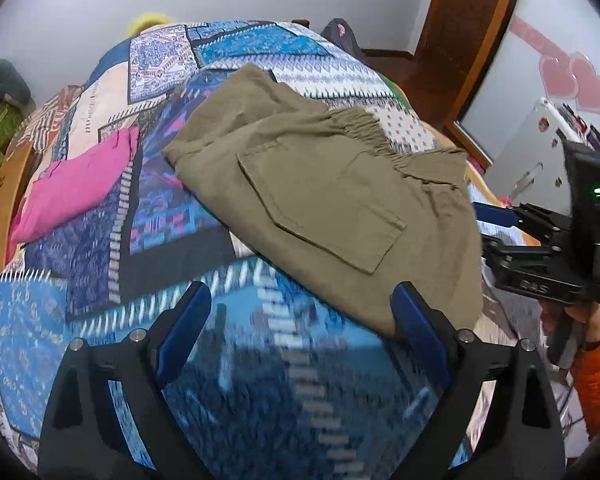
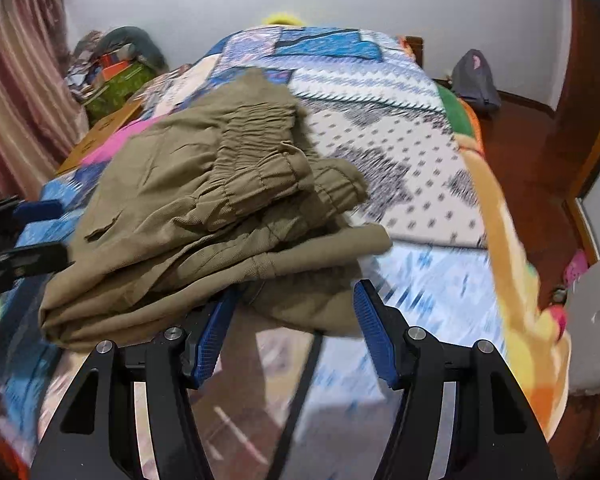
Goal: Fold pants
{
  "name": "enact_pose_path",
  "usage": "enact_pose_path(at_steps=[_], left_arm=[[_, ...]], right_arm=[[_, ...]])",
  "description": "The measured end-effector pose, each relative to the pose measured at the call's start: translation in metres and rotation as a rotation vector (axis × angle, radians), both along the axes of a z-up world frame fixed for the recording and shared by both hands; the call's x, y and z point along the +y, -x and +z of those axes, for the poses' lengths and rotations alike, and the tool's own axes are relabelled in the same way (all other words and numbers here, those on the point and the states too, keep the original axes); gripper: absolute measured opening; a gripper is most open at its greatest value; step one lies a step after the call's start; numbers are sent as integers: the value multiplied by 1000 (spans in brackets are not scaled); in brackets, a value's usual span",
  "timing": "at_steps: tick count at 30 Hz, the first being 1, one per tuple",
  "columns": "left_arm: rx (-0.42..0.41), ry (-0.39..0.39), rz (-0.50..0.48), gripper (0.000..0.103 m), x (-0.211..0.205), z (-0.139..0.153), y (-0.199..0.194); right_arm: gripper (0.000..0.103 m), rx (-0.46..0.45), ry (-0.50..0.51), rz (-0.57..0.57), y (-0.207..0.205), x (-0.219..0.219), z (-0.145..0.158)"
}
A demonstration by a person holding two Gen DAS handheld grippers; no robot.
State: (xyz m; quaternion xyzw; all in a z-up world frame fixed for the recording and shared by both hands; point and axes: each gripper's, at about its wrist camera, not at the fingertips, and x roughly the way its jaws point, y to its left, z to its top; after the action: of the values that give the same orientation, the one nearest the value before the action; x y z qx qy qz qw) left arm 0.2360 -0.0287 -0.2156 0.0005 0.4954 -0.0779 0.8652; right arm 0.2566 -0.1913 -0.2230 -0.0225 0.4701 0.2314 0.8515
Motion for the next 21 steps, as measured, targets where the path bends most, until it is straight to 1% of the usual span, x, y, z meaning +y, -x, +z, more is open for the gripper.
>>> enact_pose_path(at_steps=[3,5,7,9,12,13,14,15,16,17,19,21], left_arm=[[-41,-24,30,93,13,8,-13],[-59,-38,54,93,27,11,-23],[-66,-45,86,93,43,11,-35],[-62,-33,113,93,62,9,-52],[-46,-12,138,92,81,1,-74],[-41,-14,145,88,85,-2,-83],[-35,-23,149,82,88,-7,-91],[-27,-31,148,77,90,-11,-98],[-20,-27,143,70,92,-16,-105],[-7,-15,141,67,94,-21,-111],[18,19,147,63,100,-31,-122],[36,62,142,63,104,-39,-130]], right_arm=[[58,-8,16,-15,-14,-5,2],[58,-27,19,-11,-14,-12,11],[58,-48,17,-18,-13,-19,22],[58,-59,3,-35,-10,-26,32],[59,-62,-49,-51,-2,-29,46],[62,-65,-57,-54,0,-27,48],[64,-68,-64,-58,2,-24,50],[66,-65,-71,-58,0,-21,49],[66,-53,-80,-52,1,-17,48],[66,-40,-86,-47,0,-12,47],[66,-25,-119,-58,0,-8,44],[66,8,-148,-68,-3,-2,41]])
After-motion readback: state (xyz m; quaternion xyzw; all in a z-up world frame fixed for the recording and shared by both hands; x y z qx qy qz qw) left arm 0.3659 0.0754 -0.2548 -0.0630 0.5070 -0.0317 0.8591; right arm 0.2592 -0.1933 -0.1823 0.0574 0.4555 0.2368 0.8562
